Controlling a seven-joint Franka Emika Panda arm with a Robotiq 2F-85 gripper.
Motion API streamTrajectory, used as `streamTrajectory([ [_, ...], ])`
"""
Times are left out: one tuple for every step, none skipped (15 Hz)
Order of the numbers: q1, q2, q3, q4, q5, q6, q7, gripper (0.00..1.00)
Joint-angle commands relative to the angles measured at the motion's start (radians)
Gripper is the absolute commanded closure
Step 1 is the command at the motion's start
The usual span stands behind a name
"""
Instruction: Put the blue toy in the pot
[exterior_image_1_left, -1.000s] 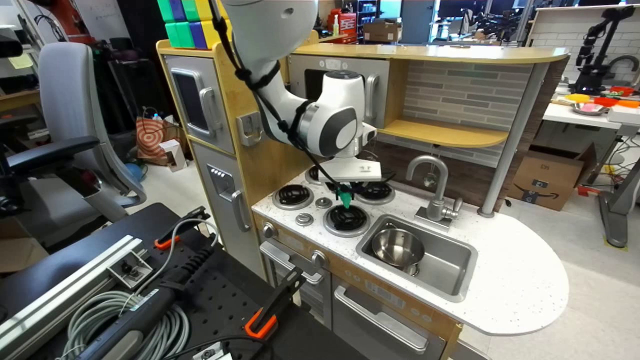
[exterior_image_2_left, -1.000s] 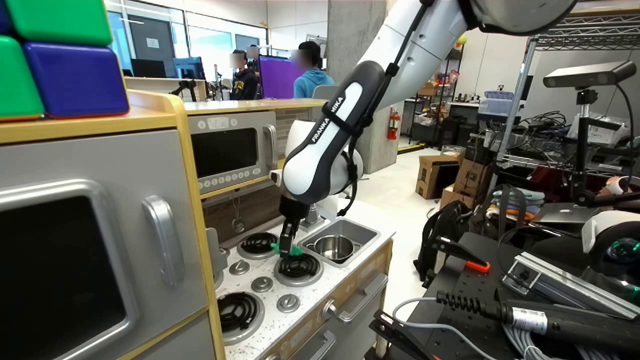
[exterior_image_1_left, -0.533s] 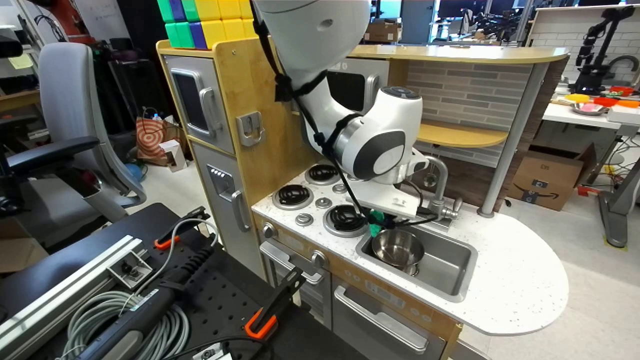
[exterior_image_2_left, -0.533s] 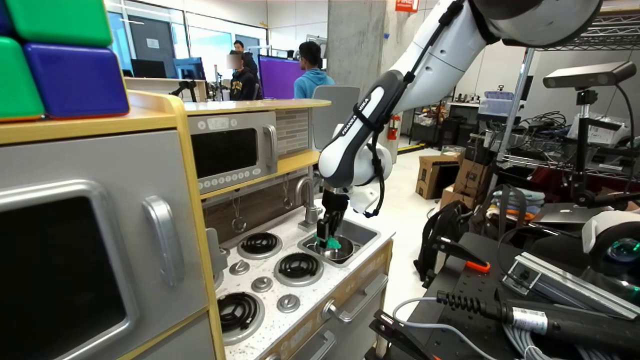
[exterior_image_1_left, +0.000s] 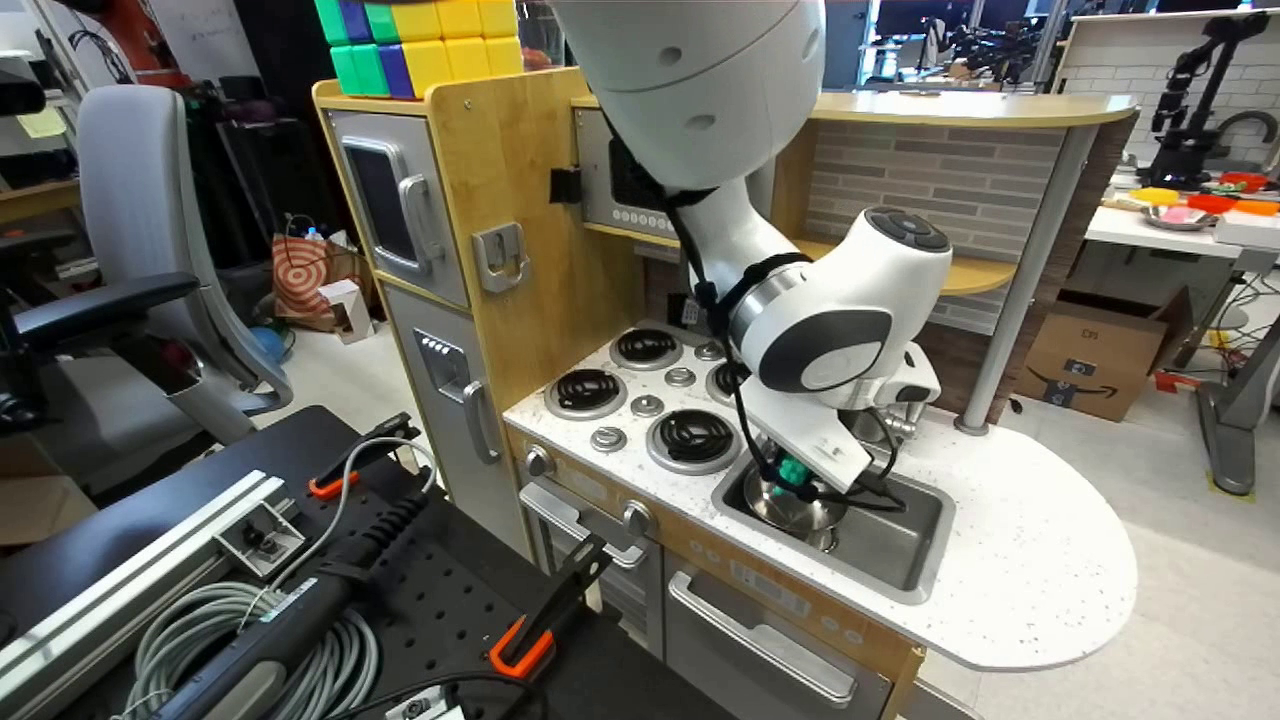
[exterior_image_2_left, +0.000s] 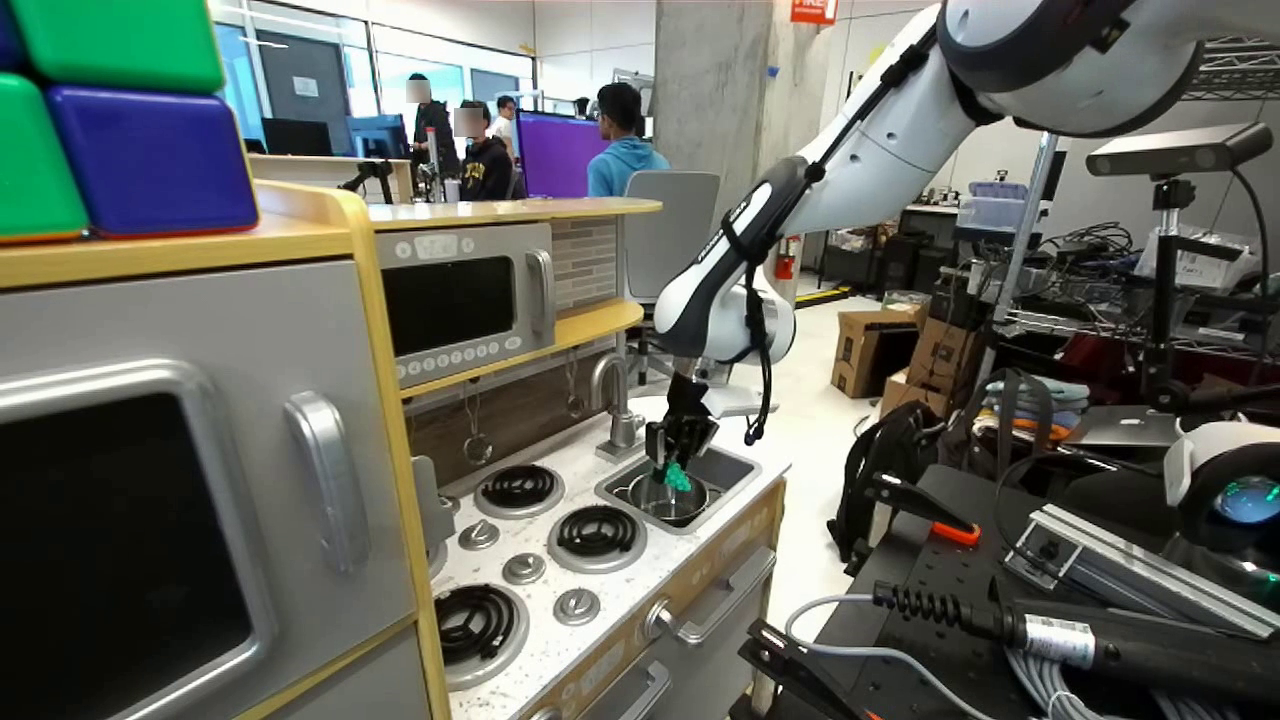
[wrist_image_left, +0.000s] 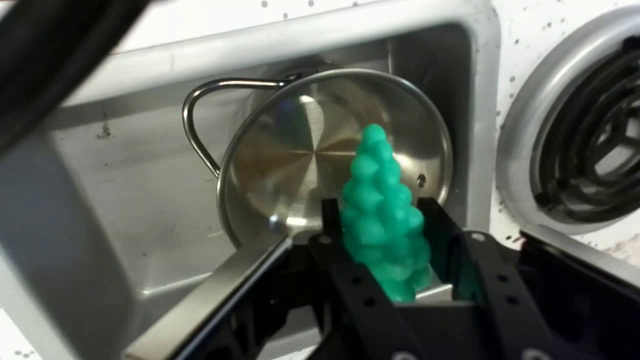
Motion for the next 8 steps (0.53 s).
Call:
streamTrajectory([
  [-0.018, 0.092, 0.020, 0.157, 0.088, -0.073, 0.080, 0.83],
  [-0.019, 0.105, 0.022, 0.180, 0.113, -0.085, 0.104, 0.83],
  [-0.015, 0.119, 0.018, 0.204, 0.129, -0.102, 0.129, 0.83],
  [-0.011, 0.127, 0.015, 0.219, 0.144, -0.108, 0.147, 0.71],
  [-0.010, 0.136, 0.018, 0.233, 0.154, -0.120, 0.157, 0.33],
  [-0.005, 0.135, 0.017, 0.235, 0.158, -0.135, 0.164, 0.32],
  [-0.004, 0.130, 0.025, 0.228, 0.161, -0.147, 0.154, 0.25],
  [-0.007, 0.108, 0.039, 0.201, 0.162, -0.149, 0.136, 0.19],
])
